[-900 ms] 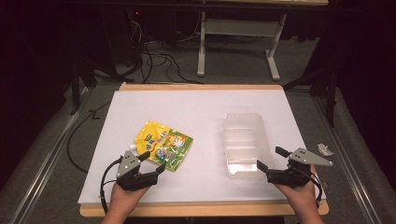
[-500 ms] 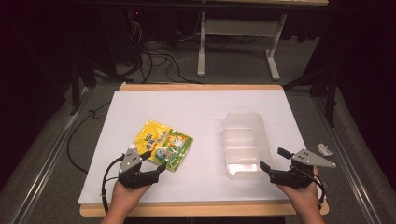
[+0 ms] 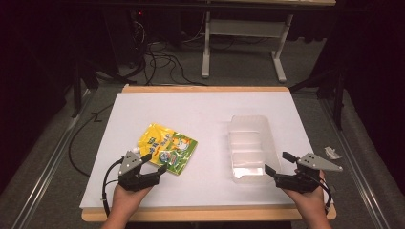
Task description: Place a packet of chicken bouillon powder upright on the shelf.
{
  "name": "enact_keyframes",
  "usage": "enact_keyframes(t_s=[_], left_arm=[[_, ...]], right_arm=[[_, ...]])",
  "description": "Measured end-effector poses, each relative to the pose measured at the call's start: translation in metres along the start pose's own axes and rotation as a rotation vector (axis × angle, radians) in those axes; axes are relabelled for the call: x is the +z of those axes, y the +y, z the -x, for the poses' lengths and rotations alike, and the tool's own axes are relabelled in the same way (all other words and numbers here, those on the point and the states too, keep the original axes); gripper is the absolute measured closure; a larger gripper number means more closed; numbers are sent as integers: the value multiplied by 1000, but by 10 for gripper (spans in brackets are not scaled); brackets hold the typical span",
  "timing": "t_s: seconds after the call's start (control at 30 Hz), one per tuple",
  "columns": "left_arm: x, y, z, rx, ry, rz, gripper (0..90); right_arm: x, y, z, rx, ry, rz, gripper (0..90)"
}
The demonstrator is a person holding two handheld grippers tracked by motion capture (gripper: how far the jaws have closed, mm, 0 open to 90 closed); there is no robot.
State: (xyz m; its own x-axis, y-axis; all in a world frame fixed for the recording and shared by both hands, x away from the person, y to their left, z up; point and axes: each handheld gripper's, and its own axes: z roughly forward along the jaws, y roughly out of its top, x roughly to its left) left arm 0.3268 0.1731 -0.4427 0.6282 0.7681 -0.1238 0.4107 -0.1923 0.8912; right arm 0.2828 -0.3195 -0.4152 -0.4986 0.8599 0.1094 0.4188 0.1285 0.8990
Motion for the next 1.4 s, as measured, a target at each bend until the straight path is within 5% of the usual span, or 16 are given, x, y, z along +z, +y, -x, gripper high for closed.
enact_keyframes(t_s=[0.5, 0.63, 0.77, 0.93, 1.1, 1.3, 1.4], left_arm=[[-1, 0, -8, -8, 47, 12, 229], [2, -3, -28, -22, 116, -20, 226], [5, -14, -60, -103, 216, -66, 323], [8, -21, -84, -146, 314, -109, 409], [12, -22, -98, -198, 298, -115, 420], [23, -12, -99, -165, 229, -99, 473], [34, -9, -101, -161, 214, -136, 500]], right_arm=[[-1, 0, 1, 4, 3, 5, 115], [-1, 0, 1, 1, 4, 4, 117], [0, 0, 0, 0, 5, 1, 120], [2, 0, 0, -2, 9, -8, 123], [4, 0, -1, -5, 11, -17, 126], [5, -1, -2, -8, 9, -21, 130], [5, -1, -2, 0, 6, -23, 131]])
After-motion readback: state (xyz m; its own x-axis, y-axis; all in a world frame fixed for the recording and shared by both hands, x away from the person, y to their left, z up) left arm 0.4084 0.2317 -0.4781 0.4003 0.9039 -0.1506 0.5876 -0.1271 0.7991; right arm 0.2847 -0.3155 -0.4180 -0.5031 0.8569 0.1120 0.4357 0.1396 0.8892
